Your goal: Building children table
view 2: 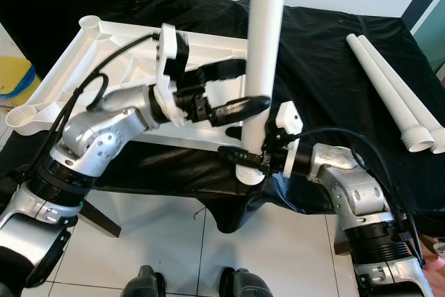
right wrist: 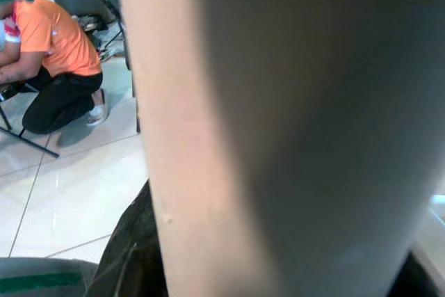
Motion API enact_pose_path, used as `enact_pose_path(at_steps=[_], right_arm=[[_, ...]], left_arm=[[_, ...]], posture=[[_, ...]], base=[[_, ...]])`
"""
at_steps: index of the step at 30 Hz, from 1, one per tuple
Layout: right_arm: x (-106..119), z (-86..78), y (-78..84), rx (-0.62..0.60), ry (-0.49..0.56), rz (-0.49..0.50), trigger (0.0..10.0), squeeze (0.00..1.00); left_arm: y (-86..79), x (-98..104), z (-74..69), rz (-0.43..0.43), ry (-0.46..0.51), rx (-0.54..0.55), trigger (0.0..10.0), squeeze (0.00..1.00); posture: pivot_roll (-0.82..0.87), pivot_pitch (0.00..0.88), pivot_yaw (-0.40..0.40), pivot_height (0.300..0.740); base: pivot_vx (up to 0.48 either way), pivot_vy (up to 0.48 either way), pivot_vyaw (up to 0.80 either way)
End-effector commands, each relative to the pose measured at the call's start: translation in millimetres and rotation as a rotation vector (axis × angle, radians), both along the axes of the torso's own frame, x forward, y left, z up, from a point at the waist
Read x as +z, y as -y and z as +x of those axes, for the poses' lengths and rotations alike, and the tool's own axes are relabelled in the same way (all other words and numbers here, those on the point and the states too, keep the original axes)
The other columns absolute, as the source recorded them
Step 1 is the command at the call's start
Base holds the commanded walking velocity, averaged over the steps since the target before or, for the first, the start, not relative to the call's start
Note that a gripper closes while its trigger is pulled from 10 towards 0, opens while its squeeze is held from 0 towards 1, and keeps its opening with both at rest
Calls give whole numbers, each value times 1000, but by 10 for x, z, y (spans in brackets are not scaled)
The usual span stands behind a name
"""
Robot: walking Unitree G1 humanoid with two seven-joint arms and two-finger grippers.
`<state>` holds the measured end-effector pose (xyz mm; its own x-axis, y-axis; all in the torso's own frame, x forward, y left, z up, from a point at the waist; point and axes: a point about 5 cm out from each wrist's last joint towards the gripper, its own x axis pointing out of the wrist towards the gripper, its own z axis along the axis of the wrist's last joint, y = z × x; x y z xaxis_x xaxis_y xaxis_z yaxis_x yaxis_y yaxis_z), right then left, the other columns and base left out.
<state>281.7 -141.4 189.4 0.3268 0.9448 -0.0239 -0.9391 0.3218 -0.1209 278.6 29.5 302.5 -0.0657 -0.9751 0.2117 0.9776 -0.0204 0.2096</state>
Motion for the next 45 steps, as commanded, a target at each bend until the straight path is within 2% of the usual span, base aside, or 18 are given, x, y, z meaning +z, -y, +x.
enact_pose_path(at_steps=[1, 5, 13, 14, 20, 28, 29, 31, 33, 34, 35, 39, 40, 41, 42, 43, 44, 45], right_arm=[[-18, -18, -26, 24, -7, -15, 10000, 0], [-13, -18, -68, 49, 1, -47, 10000, 0], [2, -19, -81, 57, 5, -56, 10000, 0], [13, -17, -74, 57, 6, -56, 10000, 0], [29, -4, -30, 37, 9, -59, 10000, 0], [57, 56, 9, -13, 14, -36, 10000, 0], [71, 68, 19, -22, 12, -26, 10000, 1000], [71, 68, 19, -22, 12, -26, 10000, 1000], [127, 94, 45, -56, 16, 10, 10000, 1000], [127, 94, 45, -56, 16, 10, 10000, 1000], [164, 110, 56, -85, 29, 31, 10000, 1000], [217, 145, 68, -151, 53, 56, 10000, 1000], [244, 178, 66, -205, 68, 67, 10000, 831], [244, 178, 66, -205, 68, 67, 10000, 831], [272, 235, 52, -288, 85, 81, 10000, 0], [272, 235, 52, -288, 85, 81, 10000, 0], [294, 292, 30, -373, 111, 90, 10000, 0], [294, 292, 30, -373, 111, 90, 10000, 0]], left_arm=[[45, 26, -134, 37, 33, -199, 10000, 0], [120, 107, -92, 78, -15, -189, 10000, 0], [163, 101, -56, 131, -21, -157, 10000, 0], [174, 87, -12, 152, -55, -126, 0, 0], [158, 76, 105, 182, -109, -31, 0, 0], [116, 148, 119, 180, -89, 4, 0, 0], [106, 179, 120, 172, -80, 20, 0, 0], [106, 179, 120, 172, -80, 20, 0, 0], [91, 283, 163, 153, -64, 99, 0, 0], [91, 283, 163, 153, -64, 99, 0, 0], [86, 335, 191, 152, -49, 147, 10000, 0], [82, 416, 231, 139, -45, 213, 10000, 0], [83, 473, 258, 118, -46, 251, 10000, 0], [83, 473, 258, 118, -46, 251, 10000, 0], [83, 528, 293, 96, -40, 297, 10000, 0], [83, 528, 293, 96, -40, 297, 10000, 0], [88, 578, 329, 70, -43, 341, 10000, 0], [88, 578, 329, 70, -43, 341, 10000, 0]], posture=[[38, 150, -73, 740], [33, 148, -64, 740], [31, 145, -61, 740], [30, 143, -58, 740], [33, 140, -59, 740], [38, 141, -65, 740], [38, 141, -65, 740], [38, 141, -65, 740], [39, 145, -68, 740], [39, 145, -68, 740], [39, 145, -68, 740], [39, 152, -68, 740], [39, 154, -65, 740], [39, 154, -65, 740], [39, 155, -64, 740], [39, 155, -64, 740], [39, 155, -62, 740], [39, 155, -62, 740]], base=[[0, 0, 0], [0, 0, 0], [0, 0, 0], [0, 0, 0], [0, 0, 0], [0, 0, 0], [0, 0, 0], [0, 0, 0], [0, 0, 0], [0, 0, 0], [0, 0, 0], [0, 0, 0], [0, 0, 0], [0, 0, 0], [0, 0, 0], [0, 0, 0], [0, 0, 0], [0, 0, 0]])
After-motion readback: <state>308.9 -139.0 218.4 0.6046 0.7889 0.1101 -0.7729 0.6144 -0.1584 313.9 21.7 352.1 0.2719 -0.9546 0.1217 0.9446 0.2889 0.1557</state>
